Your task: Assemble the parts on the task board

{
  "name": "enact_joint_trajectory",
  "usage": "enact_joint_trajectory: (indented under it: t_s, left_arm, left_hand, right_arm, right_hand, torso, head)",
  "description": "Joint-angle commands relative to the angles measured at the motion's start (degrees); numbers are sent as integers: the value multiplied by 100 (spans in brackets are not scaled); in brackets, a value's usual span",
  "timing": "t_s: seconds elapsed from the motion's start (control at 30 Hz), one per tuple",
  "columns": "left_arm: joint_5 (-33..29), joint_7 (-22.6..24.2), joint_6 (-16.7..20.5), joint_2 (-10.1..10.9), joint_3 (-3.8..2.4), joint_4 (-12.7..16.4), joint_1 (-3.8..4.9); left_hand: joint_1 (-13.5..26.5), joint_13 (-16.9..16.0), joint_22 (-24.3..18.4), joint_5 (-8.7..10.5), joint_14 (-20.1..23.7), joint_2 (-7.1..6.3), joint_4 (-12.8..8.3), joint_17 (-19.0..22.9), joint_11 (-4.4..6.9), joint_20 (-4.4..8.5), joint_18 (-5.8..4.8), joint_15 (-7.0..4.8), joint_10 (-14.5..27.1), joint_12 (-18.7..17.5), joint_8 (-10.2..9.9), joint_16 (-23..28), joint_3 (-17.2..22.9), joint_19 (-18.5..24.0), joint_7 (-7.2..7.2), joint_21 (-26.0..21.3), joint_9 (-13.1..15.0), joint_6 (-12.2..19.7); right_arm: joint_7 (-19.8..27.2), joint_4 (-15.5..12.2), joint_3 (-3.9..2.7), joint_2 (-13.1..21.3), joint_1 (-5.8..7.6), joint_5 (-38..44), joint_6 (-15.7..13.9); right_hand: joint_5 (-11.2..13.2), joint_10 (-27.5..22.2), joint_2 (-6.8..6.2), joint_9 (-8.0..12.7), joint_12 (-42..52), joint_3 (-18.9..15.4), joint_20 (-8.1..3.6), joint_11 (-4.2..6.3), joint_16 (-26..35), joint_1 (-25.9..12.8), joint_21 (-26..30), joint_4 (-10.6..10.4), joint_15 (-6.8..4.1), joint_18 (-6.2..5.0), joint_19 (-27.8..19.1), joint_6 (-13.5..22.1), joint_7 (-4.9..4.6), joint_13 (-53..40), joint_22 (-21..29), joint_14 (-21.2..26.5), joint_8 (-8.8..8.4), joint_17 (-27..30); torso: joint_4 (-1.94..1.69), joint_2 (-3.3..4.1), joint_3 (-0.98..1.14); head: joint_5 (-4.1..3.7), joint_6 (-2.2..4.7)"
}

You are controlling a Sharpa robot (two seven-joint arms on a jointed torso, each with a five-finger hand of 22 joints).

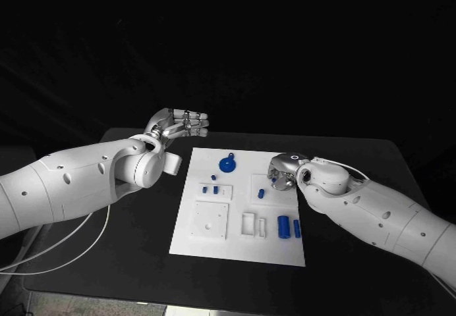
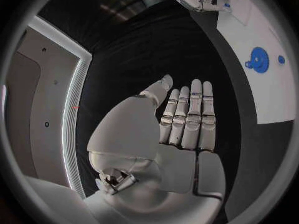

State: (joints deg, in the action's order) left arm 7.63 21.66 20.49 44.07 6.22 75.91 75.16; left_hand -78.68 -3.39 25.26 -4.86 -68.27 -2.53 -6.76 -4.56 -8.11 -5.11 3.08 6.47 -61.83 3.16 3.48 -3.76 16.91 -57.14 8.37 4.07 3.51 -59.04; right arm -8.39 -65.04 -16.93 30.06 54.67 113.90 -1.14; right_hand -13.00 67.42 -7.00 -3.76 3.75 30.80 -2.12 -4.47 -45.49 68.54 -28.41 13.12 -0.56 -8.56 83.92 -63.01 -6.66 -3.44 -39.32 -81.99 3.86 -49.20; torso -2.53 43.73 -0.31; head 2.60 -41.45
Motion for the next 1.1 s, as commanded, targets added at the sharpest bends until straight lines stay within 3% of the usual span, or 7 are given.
enact_joint_trajectory:
  t_s: [0.03, 0.2, 0.33, 0.5, 0.57, 0.67, 1.1]
  left_arm:
    - [-48, 77, -92, -19, -6, 16, 18]
    - [-46, 63, -105, -18, -6, 17, 18]
    - [-42, 52, -109, -12, -6, 18, 18]
    - [-29, 38, -87, -17, -6, 18, 18]
    - [-22, 31, -80, -17, -6, 16, 18]
    - [-16, 22, -84, -22, -6, 15, 18]
    - [-1, 10, -84, -27, -6, 10, 17]
  left_hand:
    - [29, 5, -10, -30, 27, 55, -33, 7, -8, -3, 52, -22, 58, 17, 13, 22, 14, -16, 25, 18, 2, 26]
    - [37, 5, -12, -24, 19, 54, -34, 5, -8, -3, 51, -24, 62, 17, 13, 21, 11, -17, 24, 19, 3, 24]
    - [42, 5, -14, -13, 13, 54, -36, 3, -7, -1, 50, -25, 61, 17, 13, 22, 8, -19, 23, 20, 2, 19]
    - [45, 5, -16, 4, -13, 57, -38, -3, -6, 3, 50, -33, 64, 17, 12, 18, 1, -29, 27, 25, 2, 28]
    - [39, 5, -17, 2, -14, 52, -45, -4, -7, 5, 49, -34, 67, 17, 13, 21, -1, -30, 28, 24, 3, 32]
    - [39, 5, -17, 2, -14, 52, -45, -4, -7, 5, 49, -34, 67, 17, 13, 21, -1, -30, 28, 24, 3, 32]
    - [30, 5, -27, 3, -14, 52, -67, -7, -12, 6, 43, -33, 88, 18, 13, 21, -18, -28, 29, 23, 3, 33]
  right_arm:
    - [98, 28, 25, -37, -42, 45, 23]
    - [71, 48, 39, -54, -56, 108, 35]
    - [34, 70, 56, -72, -65, 316, -46]
    - [-32, 63, 145, -81, -70, 654, -101]
    - [-59, 67, 199, -84, -71, 795, -104]
    - [-107, 64, 253, -85, -71, 952, -141]
    - [-296, -21, 298, -17, -75, 1220, -733]
  right_hand:
    - [87, 112, 103, -2, -34, 172, -12, 29, -36, -4, -26, -33, -49, -92, 226, -102, 9, 2, -2, 21, -24, -5]
    - [216, 295, 171, -7, -30, 343, -51, 83, -37, 78, -51, -4, -88, -60, 216, -278, 45, -2, -29, 28, -18, -22]
    - [245, 602, 235, -33, -7, 420, -134, 176, -35, 212, -95, 116, -190, -61, 196, -573, 117, -19, -87, 34, 22, -40]
    - [274, 816, 255, -27, -24, 463, -197, 232, -19, 265, -157, 272, -228, 14, 147, -804, 167, -18, -205, 39, -17, -82]
    - [435, 833, 270, -19, -26, 516, -205, 235, -13, 302, -178, 299, -231, 23, 130, -819, 171, -17, -256, 34, -22, -100]
    - [650, 853, 269, -10, -24, 567, -201, 239, -10, 344, -192, 302, -225, 29, 123, -837, 176, -19, -297, 24, -22, -115]
    - [737, 1021, 135, -18, -25, 832, -258, 276, 26, 393, -219, 297, -284, 12, 124, -967, 216, -20, -546, -13, -21, -201]
  torso:
    - [3, 3, -2]
    - [2, 1, -7]
    - [9, 2, -5]
    - [0, -2, -16]
    - [7, -1, -10]
    - [10, -1, -8]
    - [15, -1, -5]
  head:
    - [5, -11]
    - [-6, -19]
    - [3, -33]
    - [-16, -42]
    - [-5, -47]
    - [-20, -51]
    - [-17, -51]
